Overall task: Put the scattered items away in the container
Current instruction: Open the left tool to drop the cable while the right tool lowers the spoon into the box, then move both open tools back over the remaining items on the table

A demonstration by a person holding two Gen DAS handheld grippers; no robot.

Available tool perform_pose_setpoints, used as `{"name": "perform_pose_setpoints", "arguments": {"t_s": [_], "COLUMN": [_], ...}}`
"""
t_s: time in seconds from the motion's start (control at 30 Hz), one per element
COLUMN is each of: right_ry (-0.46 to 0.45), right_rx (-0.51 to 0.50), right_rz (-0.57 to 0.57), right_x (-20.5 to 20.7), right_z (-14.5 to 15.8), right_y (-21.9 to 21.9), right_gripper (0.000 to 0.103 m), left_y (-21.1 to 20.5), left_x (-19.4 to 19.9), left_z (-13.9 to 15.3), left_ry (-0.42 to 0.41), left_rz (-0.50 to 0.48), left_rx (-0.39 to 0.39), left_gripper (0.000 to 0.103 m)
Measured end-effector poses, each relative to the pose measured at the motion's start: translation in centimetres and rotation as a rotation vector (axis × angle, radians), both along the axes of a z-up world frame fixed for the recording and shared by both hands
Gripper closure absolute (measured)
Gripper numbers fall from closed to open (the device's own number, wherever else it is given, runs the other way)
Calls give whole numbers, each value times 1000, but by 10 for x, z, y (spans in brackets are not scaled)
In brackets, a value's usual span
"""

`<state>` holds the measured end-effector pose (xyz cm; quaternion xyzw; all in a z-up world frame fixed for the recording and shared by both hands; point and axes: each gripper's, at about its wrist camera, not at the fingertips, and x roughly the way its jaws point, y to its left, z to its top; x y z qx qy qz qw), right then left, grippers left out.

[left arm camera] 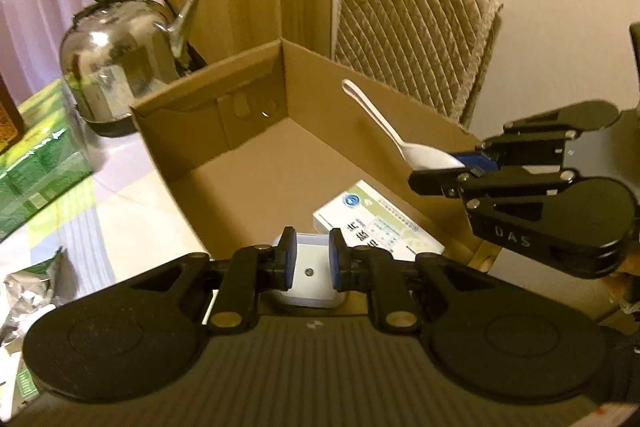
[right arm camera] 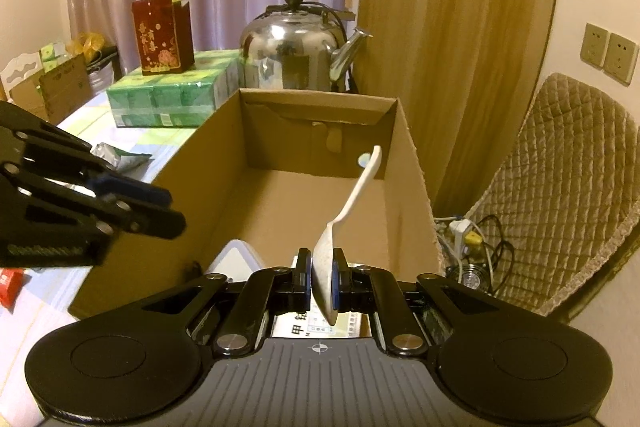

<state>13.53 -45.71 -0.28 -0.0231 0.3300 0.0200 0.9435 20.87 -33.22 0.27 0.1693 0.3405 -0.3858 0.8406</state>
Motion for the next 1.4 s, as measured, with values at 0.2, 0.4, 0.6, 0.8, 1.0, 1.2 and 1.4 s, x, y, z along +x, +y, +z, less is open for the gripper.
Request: {"name": "perform_pose_setpoints", "arguments": {"t_s": [0.2, 0.4, 0.6, 0.8, 1.0, 1.2, 1.4], "right_ry": [18, 44, 50, 38, 30, 20, 6], "right_rx": [15, 18, 26, 19, 32, 53, 57], "right_rz": [13, 20, 21, 15, 4, 0, 4], "right_x": [5, 12, 16, 16, 10, -2, -19], "right_z": [-2, -8, -10, -11, -8, 2, 14], "right_y": [7, 12, 14, 12, 12, 19, 31], "right_gripper": [97, 97, 97, 97, 97, 97, 96], "left_y": [20, 28, 33, 38, 48, 60, 75], "left_x": [-6, -8, -6, -4, -5, -10, -25], "left_z": [16, 21, 18, 13, 13, 17, 24], "left_ry": [-21, -24, -11, 3, 11, 17, 11], "left_rz": [23, 33, 44, 57, 76, 100, 123], "left_rx": [-28, -39, -47, -51, -59, -74, -89], "left_gripper": [90, 90, 90, 90, 90, 87, 83]}}
